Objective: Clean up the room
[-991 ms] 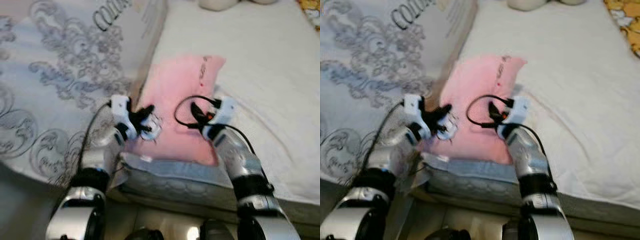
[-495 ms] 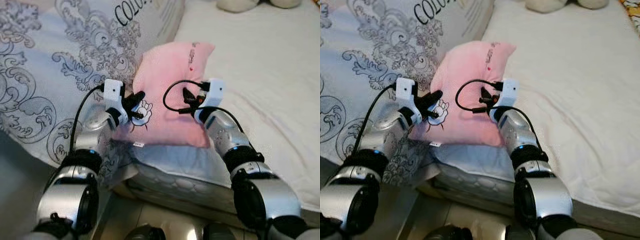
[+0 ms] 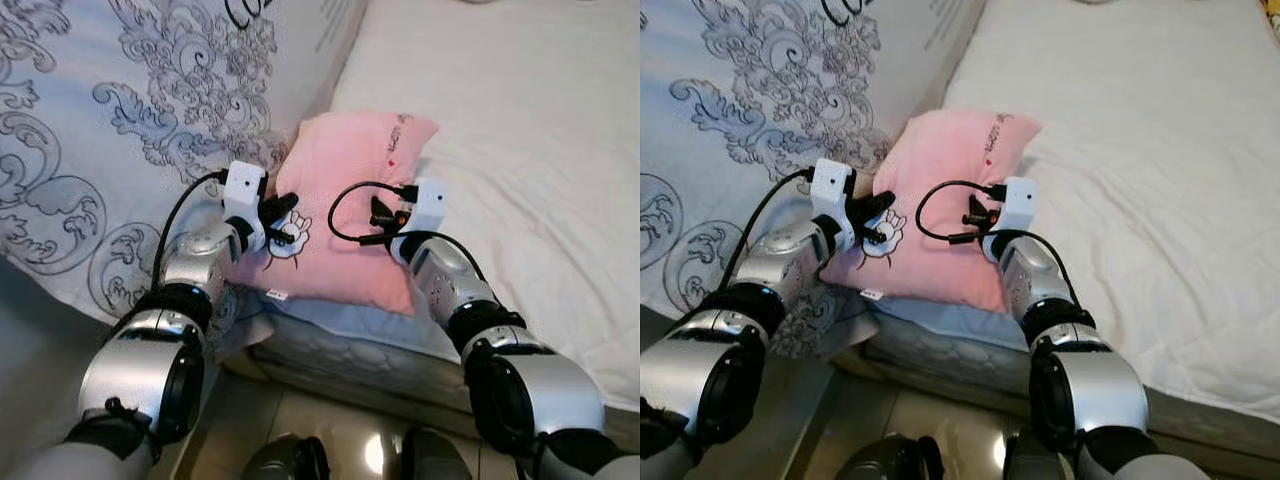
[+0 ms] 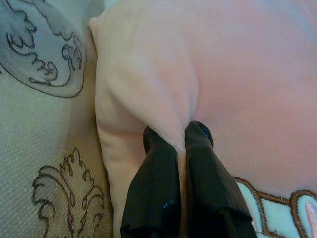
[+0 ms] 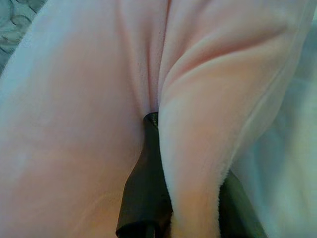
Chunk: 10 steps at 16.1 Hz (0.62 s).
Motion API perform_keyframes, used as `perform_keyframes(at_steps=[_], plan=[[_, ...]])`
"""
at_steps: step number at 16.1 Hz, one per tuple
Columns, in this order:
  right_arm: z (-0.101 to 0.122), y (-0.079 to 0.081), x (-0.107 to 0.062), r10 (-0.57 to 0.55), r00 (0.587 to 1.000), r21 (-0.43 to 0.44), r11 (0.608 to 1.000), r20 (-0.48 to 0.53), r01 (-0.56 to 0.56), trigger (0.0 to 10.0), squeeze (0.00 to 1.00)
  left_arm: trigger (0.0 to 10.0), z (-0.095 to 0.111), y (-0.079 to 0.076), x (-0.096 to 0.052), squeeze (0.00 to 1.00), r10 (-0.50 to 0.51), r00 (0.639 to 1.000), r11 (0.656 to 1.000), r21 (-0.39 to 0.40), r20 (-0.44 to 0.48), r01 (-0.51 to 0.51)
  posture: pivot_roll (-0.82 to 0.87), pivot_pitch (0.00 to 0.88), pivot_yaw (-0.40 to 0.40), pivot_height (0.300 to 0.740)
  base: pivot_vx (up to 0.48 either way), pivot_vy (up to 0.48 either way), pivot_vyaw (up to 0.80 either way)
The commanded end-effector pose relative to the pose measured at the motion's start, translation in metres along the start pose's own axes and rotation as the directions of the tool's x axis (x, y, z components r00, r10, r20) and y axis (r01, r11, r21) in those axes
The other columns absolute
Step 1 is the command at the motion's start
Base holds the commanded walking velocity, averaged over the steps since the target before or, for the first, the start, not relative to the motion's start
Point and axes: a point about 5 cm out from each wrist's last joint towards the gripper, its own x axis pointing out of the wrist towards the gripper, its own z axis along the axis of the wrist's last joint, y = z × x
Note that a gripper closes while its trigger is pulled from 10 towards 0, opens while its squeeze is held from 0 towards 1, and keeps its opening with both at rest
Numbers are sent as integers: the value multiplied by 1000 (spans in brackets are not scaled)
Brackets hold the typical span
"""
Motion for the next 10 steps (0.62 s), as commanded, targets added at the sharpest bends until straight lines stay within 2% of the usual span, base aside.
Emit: perform_keyframes(at_steps=[1,4,5,7,10], plan=[[11,8,5,16,999,-33,999,35,-15,0,0,0,15,10,-2,0,47,998,999,23,42,-48,-132,249,163,740,0,0,0],[33,14,10,10,995,-33,999,99,-7,0,0,0,36,18,-1,0,80,993,995,54,86,-85,-128,242,161,740,0,0,0],[35,14,10,10,994,-40,999,109,-6,0,0,0,38,18,-1,0,78,993,995,61,89,-84,-131,240,160,740,0,0,0],[55,18,13,14,984,-84,996,176,1,0,0,0,54,20,-1,0,77,989,990,110,127,-91,-133,236,159,740,0,0,0],[57,17,13,-11,985,-92,995,172,28,0,0,0,52,19,0,0,86,989,988,115,117,-99,-126,257,156,740,0,0,0]])
